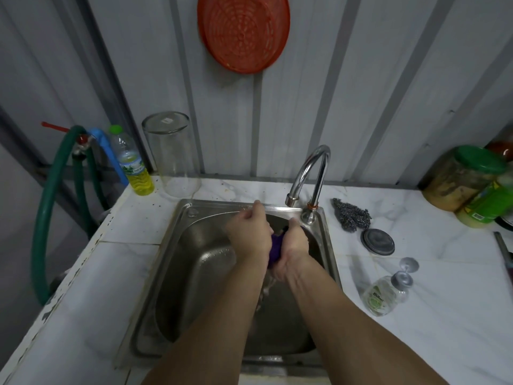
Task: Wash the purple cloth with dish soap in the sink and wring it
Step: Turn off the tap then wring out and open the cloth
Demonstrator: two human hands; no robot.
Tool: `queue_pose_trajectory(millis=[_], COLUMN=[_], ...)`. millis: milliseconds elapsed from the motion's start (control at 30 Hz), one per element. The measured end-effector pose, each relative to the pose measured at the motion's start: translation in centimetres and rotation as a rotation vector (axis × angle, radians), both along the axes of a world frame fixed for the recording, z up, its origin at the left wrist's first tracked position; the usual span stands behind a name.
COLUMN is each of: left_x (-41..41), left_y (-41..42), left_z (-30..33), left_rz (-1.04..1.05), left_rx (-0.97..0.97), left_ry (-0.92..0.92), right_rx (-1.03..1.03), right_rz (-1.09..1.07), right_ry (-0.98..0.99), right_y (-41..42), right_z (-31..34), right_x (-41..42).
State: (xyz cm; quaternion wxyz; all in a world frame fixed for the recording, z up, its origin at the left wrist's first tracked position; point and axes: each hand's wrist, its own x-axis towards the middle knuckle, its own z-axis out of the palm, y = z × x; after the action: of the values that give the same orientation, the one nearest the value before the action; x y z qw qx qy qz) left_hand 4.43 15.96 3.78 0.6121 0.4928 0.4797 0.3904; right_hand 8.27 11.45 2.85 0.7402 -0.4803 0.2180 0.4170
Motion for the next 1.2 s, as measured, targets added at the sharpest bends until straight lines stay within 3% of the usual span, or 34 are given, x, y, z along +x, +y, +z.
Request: queue_pose_trajectory(millis=[167,333,467,567,667,833,1067,1200], left_x=[-0.5,-1.3,-1.3,-1.7,-2.4,-3.5,-4.1,-4.3], left_y=[-0.5,-0.9,0.3,1.3,1.9,2.8,2.0,1.5], left_z=[0.0,-1.7,-1.5,-1.3,-0.9,-0.2,0.7,1.4], left_rz=[-0.122,-0.239,-0.165,-0.136,-0.215,-0.245,-0.477,-0.492], left_rx=[0.327,0.287,0.059,-0.268,-0.367,-0.144,0.164,0.105], left_ry=[0.024,-0.056,-0.079,-0.181,-0.243,-0.193,-0.156,-0.225], right_rx=[-0.159,-0.184,-0.046,0.09,0.167,0.131,0.065,0.112], right_rz=[0.167,0.185,0.084,0.043,0.108,0.29,0.623,0.582], right_ry=[-0.062,-0.041,-0.021,-0.122,-0.3,-0.732,-0.896,-0.955], right_y=[0.0,-1.0,-1.4,-1.9,-2.9,-5.8,-5.8,-5.9], right_z=[0.4,-1.0,-1.4,-1.4,-1.6,-2.3,0.7,2.0], right_x=[0.2,0.1,0.5,1.2,1.5,1.1,1.6,1.9])
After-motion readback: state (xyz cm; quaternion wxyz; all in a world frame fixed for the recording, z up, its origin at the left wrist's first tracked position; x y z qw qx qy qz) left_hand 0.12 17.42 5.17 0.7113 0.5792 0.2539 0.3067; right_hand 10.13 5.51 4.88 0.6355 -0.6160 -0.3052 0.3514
